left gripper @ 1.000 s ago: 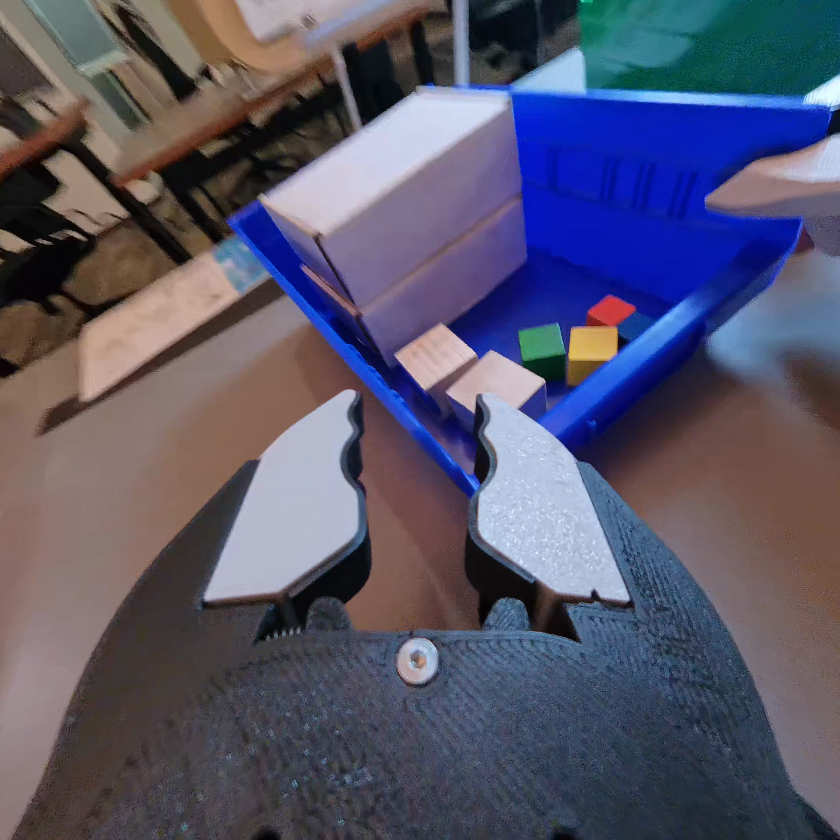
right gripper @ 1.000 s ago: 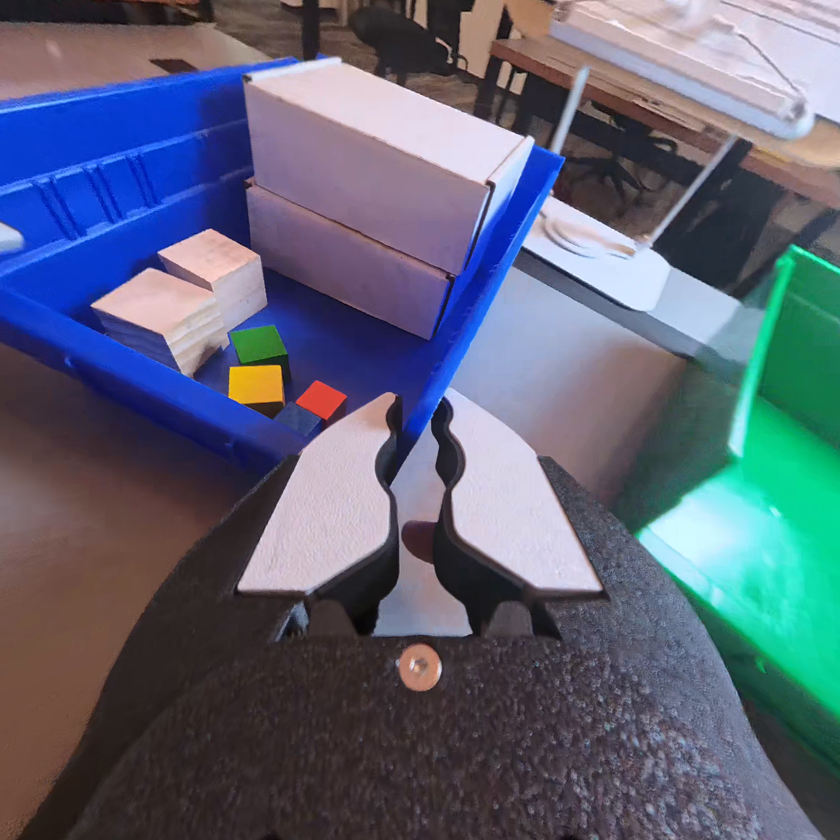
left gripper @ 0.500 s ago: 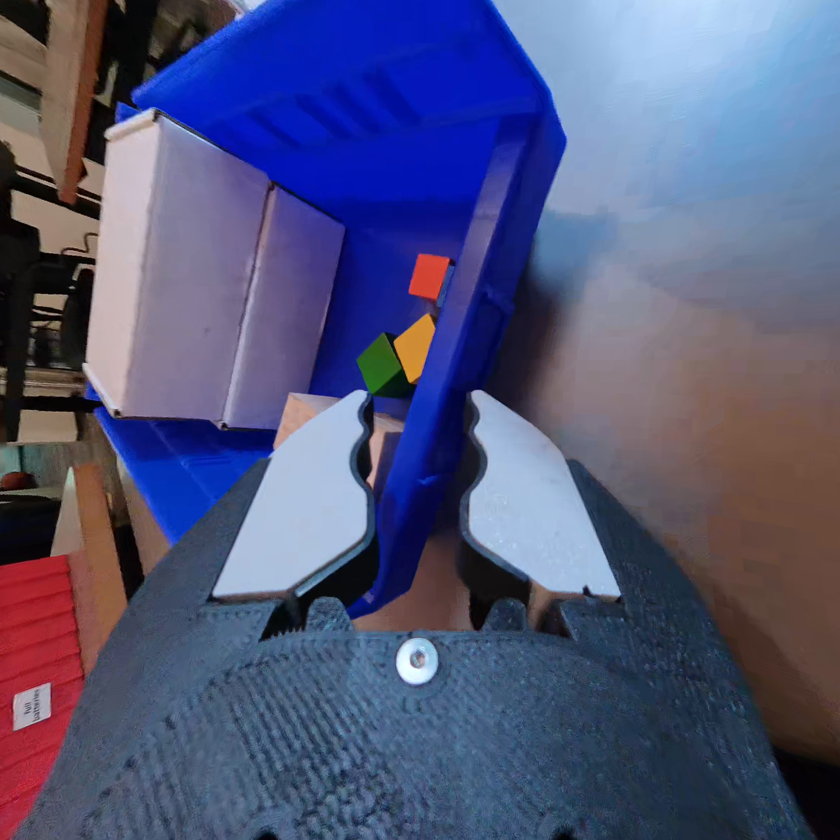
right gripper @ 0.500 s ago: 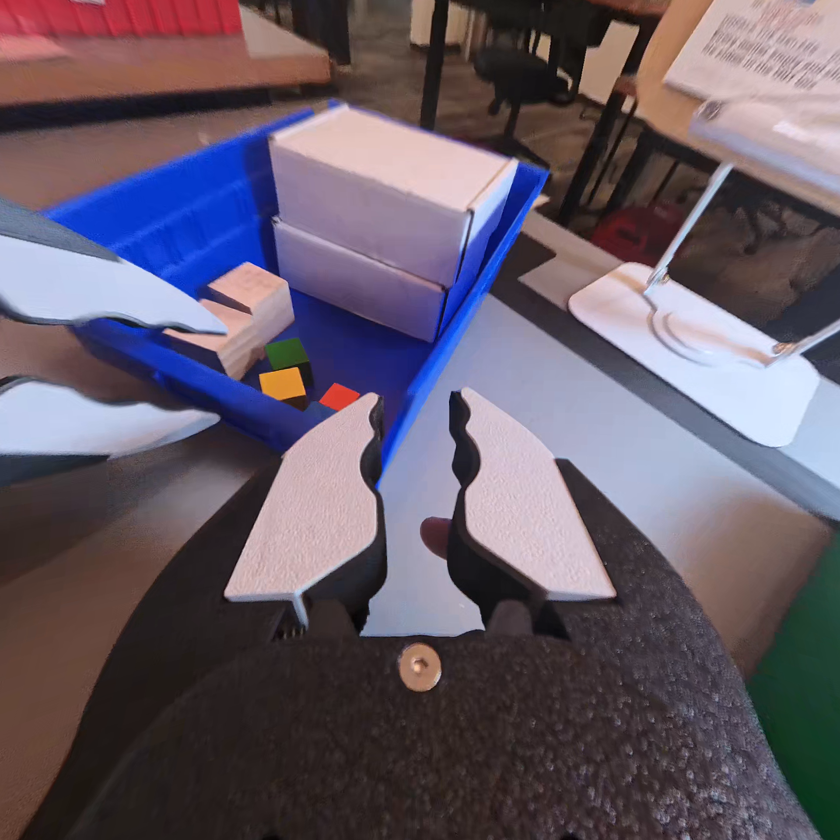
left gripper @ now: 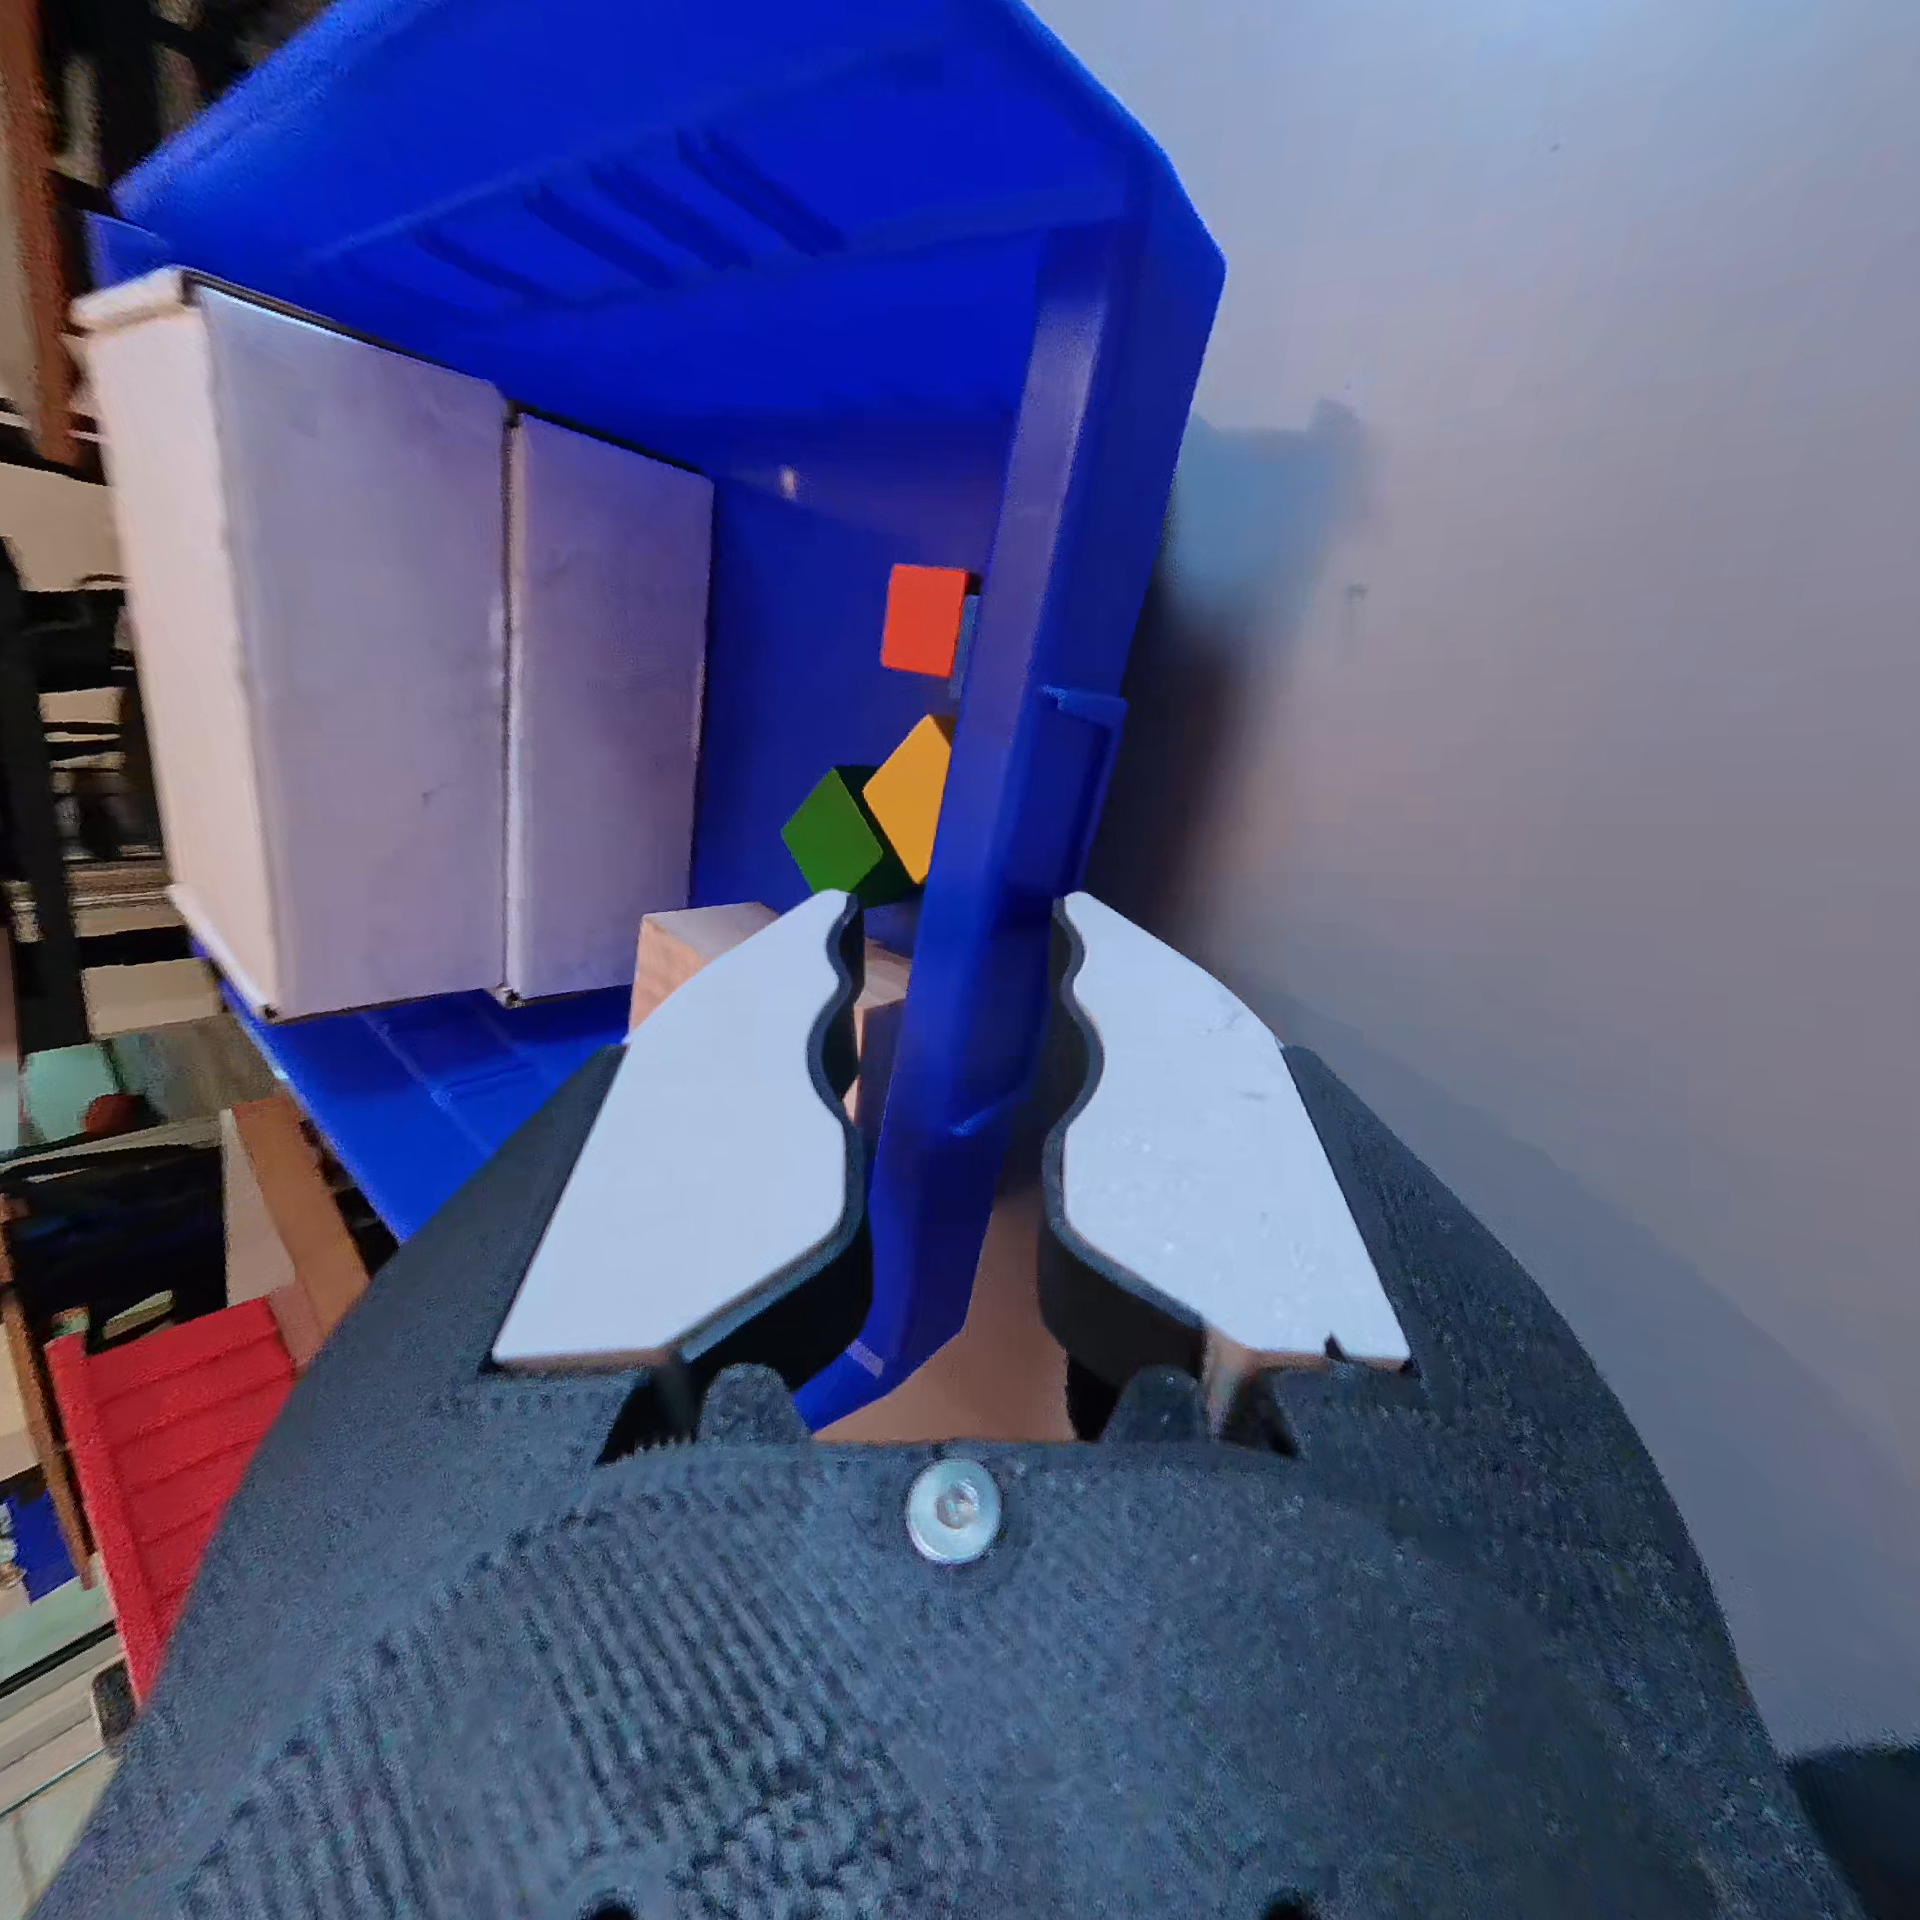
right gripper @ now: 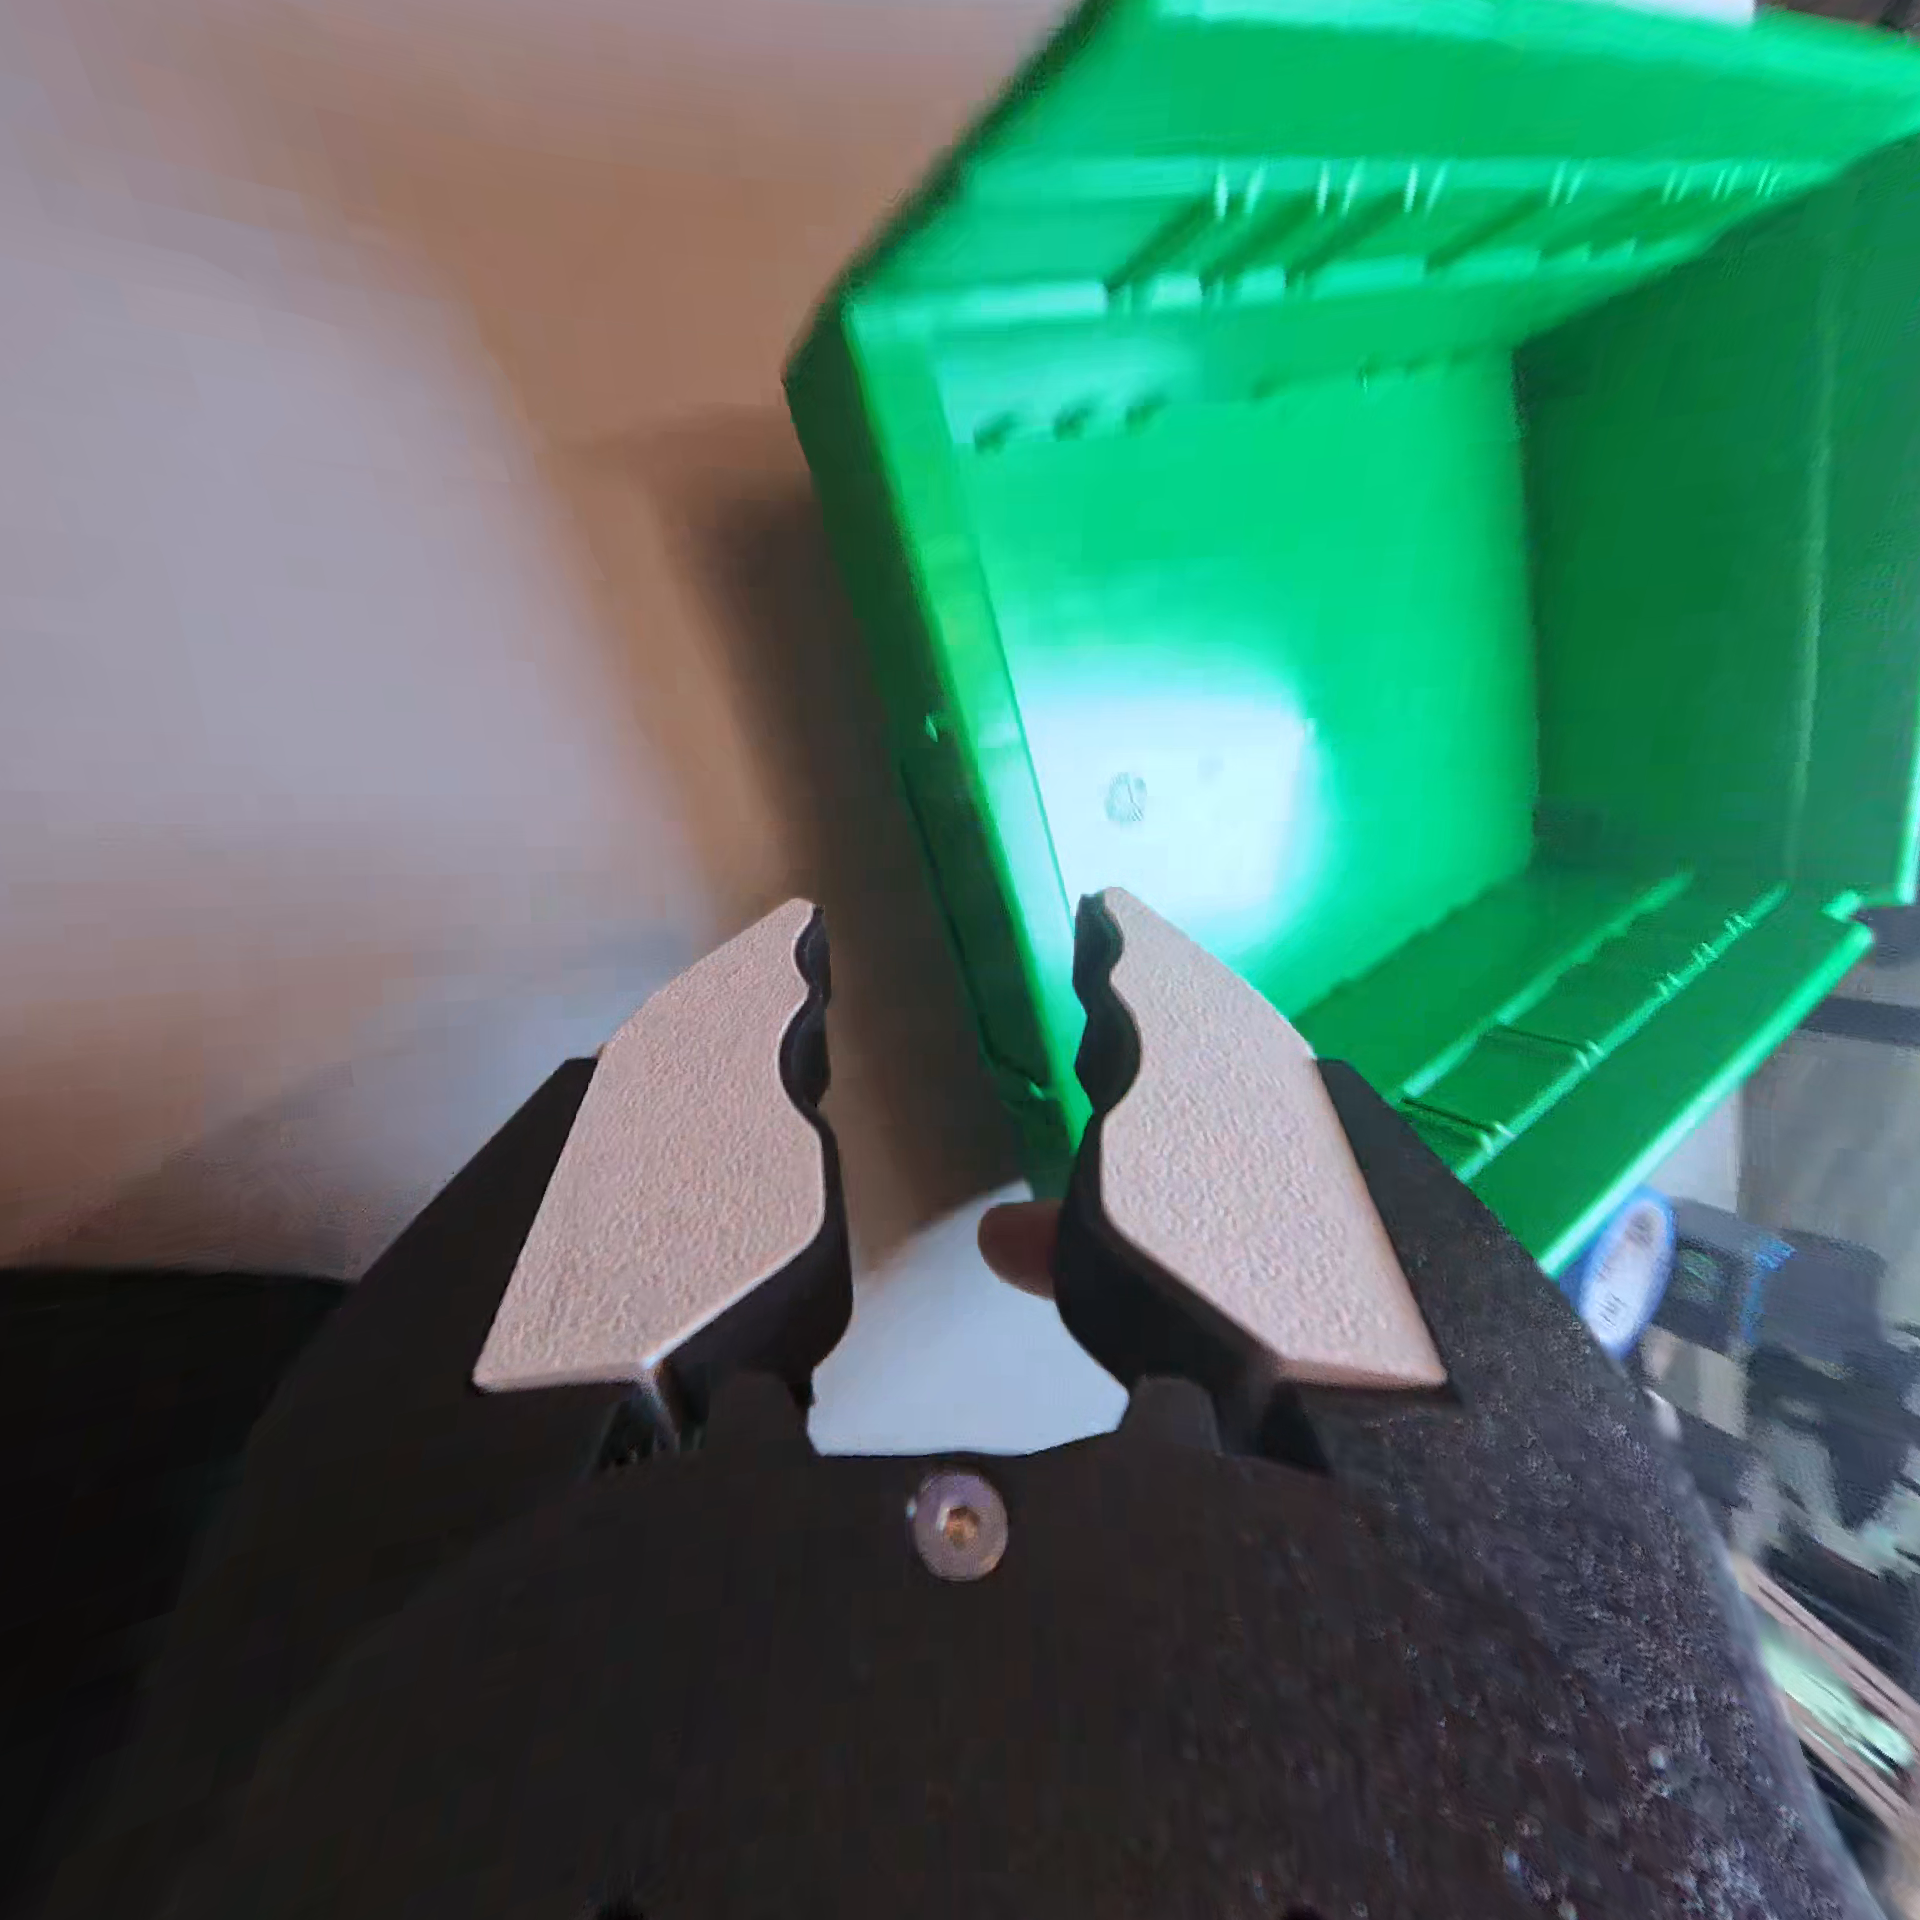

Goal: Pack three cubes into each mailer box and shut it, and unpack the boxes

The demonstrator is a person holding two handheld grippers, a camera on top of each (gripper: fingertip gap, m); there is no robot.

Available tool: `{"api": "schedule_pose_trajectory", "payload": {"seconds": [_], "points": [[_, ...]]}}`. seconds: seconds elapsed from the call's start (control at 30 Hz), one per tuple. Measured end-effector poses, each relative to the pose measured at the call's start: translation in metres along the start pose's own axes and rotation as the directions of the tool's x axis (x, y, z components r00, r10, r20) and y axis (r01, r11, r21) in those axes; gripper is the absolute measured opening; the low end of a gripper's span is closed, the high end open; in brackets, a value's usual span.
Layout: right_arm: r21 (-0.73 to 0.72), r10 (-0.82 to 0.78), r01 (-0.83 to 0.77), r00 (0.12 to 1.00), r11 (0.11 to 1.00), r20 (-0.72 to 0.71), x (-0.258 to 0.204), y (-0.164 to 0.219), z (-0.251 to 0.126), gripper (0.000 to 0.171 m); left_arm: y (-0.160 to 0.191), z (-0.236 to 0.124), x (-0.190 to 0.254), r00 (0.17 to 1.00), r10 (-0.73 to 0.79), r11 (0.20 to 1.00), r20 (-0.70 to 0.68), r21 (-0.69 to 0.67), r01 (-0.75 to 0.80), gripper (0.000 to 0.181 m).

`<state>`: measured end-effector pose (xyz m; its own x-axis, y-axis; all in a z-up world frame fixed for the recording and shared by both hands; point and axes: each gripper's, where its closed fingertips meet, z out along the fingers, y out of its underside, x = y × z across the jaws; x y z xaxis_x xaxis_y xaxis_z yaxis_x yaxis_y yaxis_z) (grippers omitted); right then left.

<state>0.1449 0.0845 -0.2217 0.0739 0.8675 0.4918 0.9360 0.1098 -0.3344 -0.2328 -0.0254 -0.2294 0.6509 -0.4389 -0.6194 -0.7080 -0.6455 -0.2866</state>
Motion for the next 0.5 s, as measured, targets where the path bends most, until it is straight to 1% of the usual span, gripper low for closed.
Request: {"api": "schedule_pose_trajectory", "payload": {"seconds": [0.03,0.07,0.1,0.13,0.17,0.23,0.3,0.5], "points": [[-0.045,-0.029,0.028,0.999,0.999,-0.024,0.006,0.009,0.004,0.045,0.0,0.001,0.002,0.999,0.001,1.0,-0.052,-0.022,-0.002,0.031],[-0.078,-0.047,0.045,0.998,0.996,-0.029,0.009,0.015,0.009,0.044,0.0,0.002,0.003,0.995,-0.002,0.999,-0.1,-0.039,-0.002,0.03],[-0.106,-0.062,0.06,0.998,0.992,-0.017,0.009,0.018,0.014,0.043,0.001,0.004,0.005,0.99,-0.011,0.998,-0.144,-0.058,0.003,0.034],[-0.137,-0.083,0.081,0.996,0.987,-0.013,0.01,0.02,0.019,0.039,0.001,0.005,0.009,0.981,-0.03,0.998,-0.192,-0.068,0.017,0.03],[-0.172,-0.115,0.109,0.993,0.979,-0.024,0.013,0.022,0.023,0.031,0.004,0.009,0.01,0.977,-0.04,0.995,-0.209,-0.097,0.019,0.03],[-0.226,-0.165,0.157,0.986,0.961,-0.019,0.015,0.021,0.029,0.03,0.008,0.015,0.011,0.975,-0.071,0.992,-0.212,-0.114,0.047,0.032],[-0.248,-0.164,0.152,0.986,0.957,-0.029,0.019,0.016,0.033,0.03,0.01,0.014,0.012,0.963,-0.159,0.981,-0.217,-0.144,0.13,0.032],[-0.23,-0.123,0.088,0.982,0.969,-0.143,0.036,0.007,0.046,0.032,0.01,0.015,0.01,0.964,-0.213,0.971,-0.158,-0.145,0.191,0.034]]}}
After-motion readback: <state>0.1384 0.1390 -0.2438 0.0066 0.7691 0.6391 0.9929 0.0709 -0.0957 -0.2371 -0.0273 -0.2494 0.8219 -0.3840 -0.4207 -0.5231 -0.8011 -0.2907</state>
